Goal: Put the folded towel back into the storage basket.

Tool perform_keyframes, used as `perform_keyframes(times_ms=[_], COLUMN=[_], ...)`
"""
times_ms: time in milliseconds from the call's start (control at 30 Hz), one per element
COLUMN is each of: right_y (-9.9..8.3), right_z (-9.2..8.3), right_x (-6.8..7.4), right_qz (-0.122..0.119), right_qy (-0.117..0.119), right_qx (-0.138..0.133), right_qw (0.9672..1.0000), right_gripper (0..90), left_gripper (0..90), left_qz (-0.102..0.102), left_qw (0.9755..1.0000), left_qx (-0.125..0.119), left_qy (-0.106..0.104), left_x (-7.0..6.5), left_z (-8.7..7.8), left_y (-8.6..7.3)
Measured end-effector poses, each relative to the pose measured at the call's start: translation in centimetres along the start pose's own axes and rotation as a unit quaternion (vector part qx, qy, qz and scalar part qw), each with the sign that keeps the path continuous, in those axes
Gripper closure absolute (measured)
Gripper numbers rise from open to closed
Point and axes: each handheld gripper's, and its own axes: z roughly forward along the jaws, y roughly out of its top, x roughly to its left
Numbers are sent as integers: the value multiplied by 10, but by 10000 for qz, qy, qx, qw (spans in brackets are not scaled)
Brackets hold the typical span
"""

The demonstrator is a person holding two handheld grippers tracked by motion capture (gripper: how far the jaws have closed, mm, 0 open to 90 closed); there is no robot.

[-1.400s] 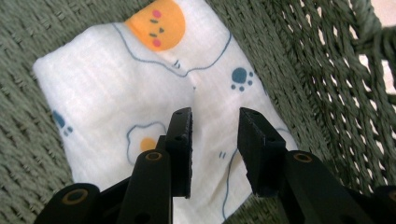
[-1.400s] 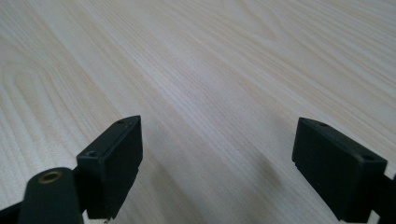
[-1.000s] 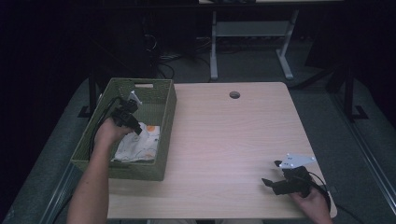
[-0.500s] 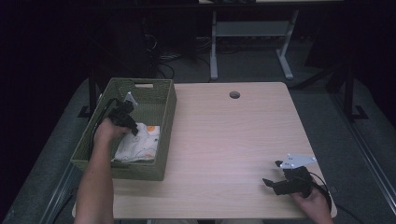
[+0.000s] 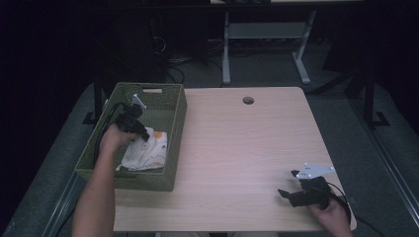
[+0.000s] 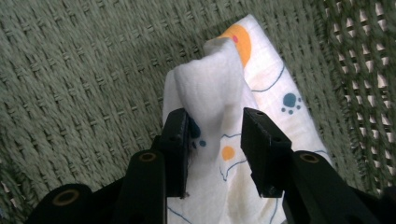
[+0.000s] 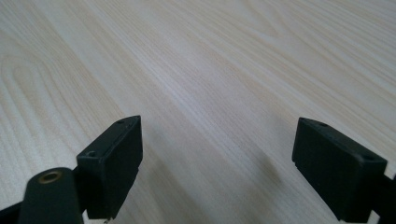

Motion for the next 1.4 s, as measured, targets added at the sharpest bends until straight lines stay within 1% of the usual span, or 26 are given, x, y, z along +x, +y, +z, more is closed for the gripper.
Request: perform_keyframes(times_ms=[33, 100, 133, 167, 200, 267, 367, 467, 500, 533, 567, 600, 633, 667, 700, 733, 767, 800, 833, 867, 967, 1000, 1067, 1167, 1333, 1400], right_y=[1, 2, 2, 2, 2, 2, 1, 0, 0, 0, 1, 1, 1, 1, 1, 1, 1, 1, 1, 1, 1, 1, 1, 1, 0, 0], right_z=[1, 2, 2, 2, 3, 3, 2, 2, 2, 2, 2, 2, 2, 2, 2, 2, 3, 3, 3, 3, 3, 3, 3, 3, 3, 2], right_x=[0, 1, 0, 0, 1, 0, -1, 0, 0, 0, 0, 0, 0, 1, 1, 1, 1, 1, 1, 1, 1, 1, 1, 1, 0, 0], right_qz=[-19, -47, -47, -47, -19, -6, -13, -4, 3, 26, 11, 10, 10, -2, -22, -22, -27, -27, -34, -34, -29, -24, -28, -30, -36, -37], right_qy=[-1, 7, 6, 6, 18, 10, -14, -26, -23, -10, -18, -20, -20, -28, -34, -34, -29, -29, -26, -22, -29, -28, -30, -29, -21, -11], right_qx=[13, 9, 19, 19, 32, 26, 37, 53, 46, 33, 36, 47, 47, 49, 57, 57, 52, 52, 57, 58, 67, 67, 73, 67, 74, 62], right_qw=[10000, 10000, 10000, 10000, 10000, 10000, 10000, 10000, 10000, 10000, 10000, 10000, 10000, 10000, 10000, 10000, 10000, 10000, 10000, 10000, 10000, 10000, 10000, 10000, 10000, 10000], right_gripper=[159, 159, 159, 159, 159, 159, 159, 159, 160, 160, 159, 160, 160, 160, 160, 160, 160, 160, 160, 160, 160, 160, 160, 159, 160, 160], left_gripper=[735, 742, 746, 761, 761, 737, 656, 639, 665, 747, 778, 789, 789, 789, 788, 777, 734, 684, 684, 644, 709, 807, 856, 839, 812, 807], left_qz=[89, 11, 27, 27, 29, -35, -188, -202, -124, -124, -73, -83, -83, -79, -44, -44, -95, -95, -152, -232, -71, -73, -66, 78, -24, -79], left_qw=[9998, 9994, 9995, 9995, 9988, 9984, 9948, 9940, 9955, 9955, 9959, 9983, 9983, 9995, 9998, 9998, 9984, 9984, 9975, 9975, 9979, 9983, 9984, 9982, 9979, 9981], left_qx=[137, 269, 304, 304, 286, 236, 242, 179, 133, 133, 11, -40, -40, -61, -61, -61, -210, -210, -348, -436, -462, -430, -317, 29, 233, 193], left_qy=[59, 237, -76, -76, -398, -505, -973, -1063, -935, -935, -901, -574, -574, -290, 169, 169, 520, 520, 595, 500, 451, 383, 464, 602, 597, 579], left_x=[0, 3, 5, 5, 6, 8, 16, 17, 18, 18, 19, 19, 19, 18, 17, 17, 17, 17, 18, 19, 16, 16, 16, 16, 15, 15], left_z=[3, 9, 12, 12, 14, 16, 16, 14, 10, 10, 5, 2, 2, 0, -2, -2, -3, -3, -4, -4, -2, -1, 3, 19, 38, 36], left_y=[0, 0, -1, -1, -2, -3, -7, -9, -10, -10, -11, -12, -12, -12, -13, -13, -13, -13, -13, -13, -12, -12, -10, -8, -6, -6])
